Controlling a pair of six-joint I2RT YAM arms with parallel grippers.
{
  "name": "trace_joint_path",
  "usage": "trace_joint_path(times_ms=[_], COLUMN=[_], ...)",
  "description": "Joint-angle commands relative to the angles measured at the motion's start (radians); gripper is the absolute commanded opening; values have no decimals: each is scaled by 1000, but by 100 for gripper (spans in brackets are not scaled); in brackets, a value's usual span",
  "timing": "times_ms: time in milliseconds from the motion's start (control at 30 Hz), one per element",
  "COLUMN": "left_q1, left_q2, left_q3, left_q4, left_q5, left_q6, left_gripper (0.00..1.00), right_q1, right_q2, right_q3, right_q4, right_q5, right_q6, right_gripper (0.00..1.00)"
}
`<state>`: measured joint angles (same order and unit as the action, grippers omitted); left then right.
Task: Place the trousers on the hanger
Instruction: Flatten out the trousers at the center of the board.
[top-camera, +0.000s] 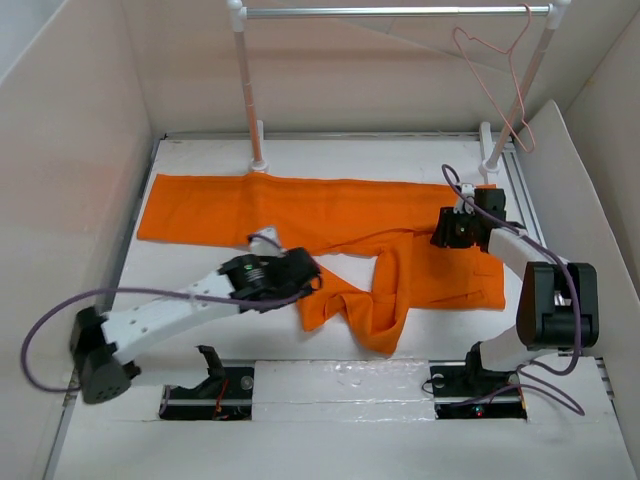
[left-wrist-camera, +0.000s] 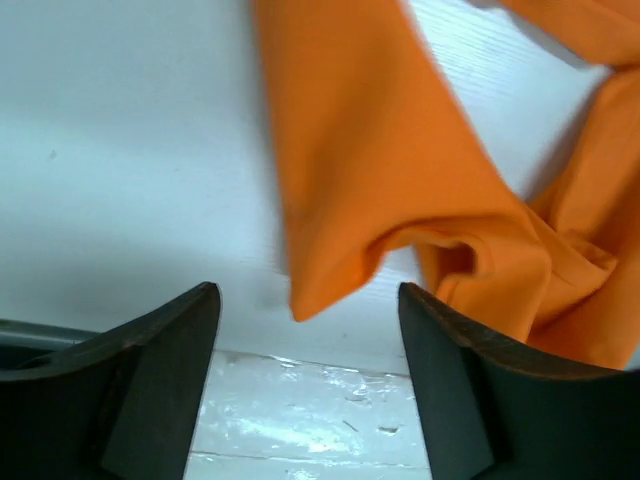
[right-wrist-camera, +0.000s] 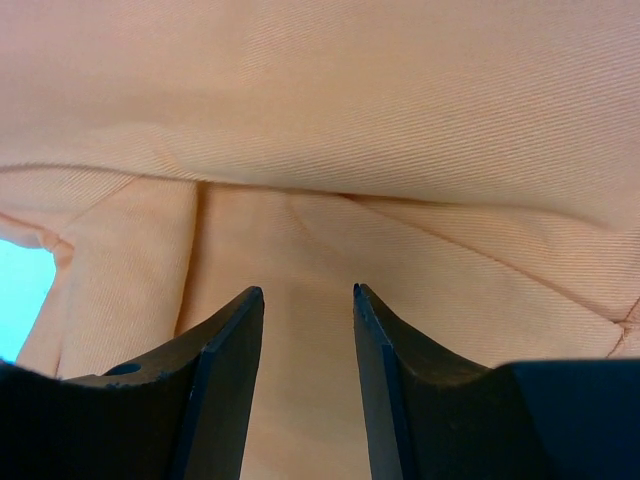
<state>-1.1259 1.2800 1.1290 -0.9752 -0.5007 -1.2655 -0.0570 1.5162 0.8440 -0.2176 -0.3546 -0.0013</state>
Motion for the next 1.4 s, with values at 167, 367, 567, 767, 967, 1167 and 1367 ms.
trace_joint_path(times_ms=[167, 367, 567, 767, 967, 1167, 1367], left_q1=[444, 457, 457, 457, 468, 719, 1188], left_q2=[-360, -93, 94, -42, 1, -96, -169], left_q3=[-560, -508, -448, -153, 292, 108, 0], left_q4=[608, 799, 791, 362, -169, -164, 6], left_q5=[416, 593, 542, 271, -100, -184, -53], left_q6=[102, 235, 256, 353, 528, 558, 601], left_gripper=[61, 68, 4, 0, 0, 3, 0], right_q1=[88, 140, 151, 109, 86, 86, 66], right_q2=[-96, -140, -192, -171, -87, -123, -203], right_q3=[43, 3, -49, -86, -95, -108, -77], right_q4=[-40, -45, -48, -42, 40, 31, -67], right_q5=[43, 51, 63, 108, 40, 28, 42], right_q6=[-62, -59, -52, -62, -5, -6, -49], right_gripper=[47, 47, 47, 49, 55, 56, 61])
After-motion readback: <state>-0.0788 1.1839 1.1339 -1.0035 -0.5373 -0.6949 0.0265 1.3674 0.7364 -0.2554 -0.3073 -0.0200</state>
